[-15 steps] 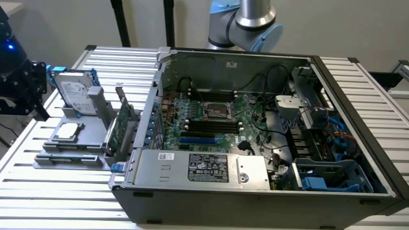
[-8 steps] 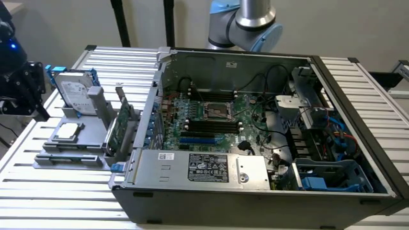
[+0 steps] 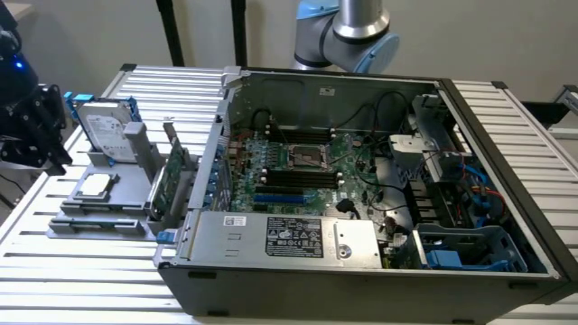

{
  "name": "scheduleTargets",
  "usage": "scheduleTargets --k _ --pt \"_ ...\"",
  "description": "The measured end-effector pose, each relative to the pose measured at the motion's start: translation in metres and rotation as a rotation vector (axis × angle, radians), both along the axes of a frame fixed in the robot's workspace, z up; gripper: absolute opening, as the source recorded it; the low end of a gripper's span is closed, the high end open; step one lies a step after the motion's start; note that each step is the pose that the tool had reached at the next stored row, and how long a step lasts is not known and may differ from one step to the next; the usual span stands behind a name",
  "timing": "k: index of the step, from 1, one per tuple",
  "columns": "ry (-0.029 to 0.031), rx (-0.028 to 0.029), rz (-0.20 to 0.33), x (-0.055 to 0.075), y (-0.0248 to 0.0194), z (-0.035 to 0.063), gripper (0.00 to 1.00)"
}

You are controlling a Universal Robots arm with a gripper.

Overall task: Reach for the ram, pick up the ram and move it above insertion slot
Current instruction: 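Pick up the ram and move it above insertion slot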

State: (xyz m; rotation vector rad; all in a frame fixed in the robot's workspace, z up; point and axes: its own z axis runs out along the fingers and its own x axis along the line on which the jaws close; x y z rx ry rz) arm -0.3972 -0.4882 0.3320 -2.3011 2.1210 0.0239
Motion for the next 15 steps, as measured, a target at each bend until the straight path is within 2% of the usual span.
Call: scheduleTargets --k 1,3,4,15 --pt "0.0000 0.0000 0.000 0.000 0.0000 -0.0001 0.30" --pt "0.0000 0.0000 0.000 0.000 0.0001 -0.0008 0.30" --pt "-0.0002 0.0001 -0.001 0.000 0.0000 -0.0018 0.36" --pt "-0.0001 0.0000 -0.013 0.000 -0.0012 -0.0216 0.36"
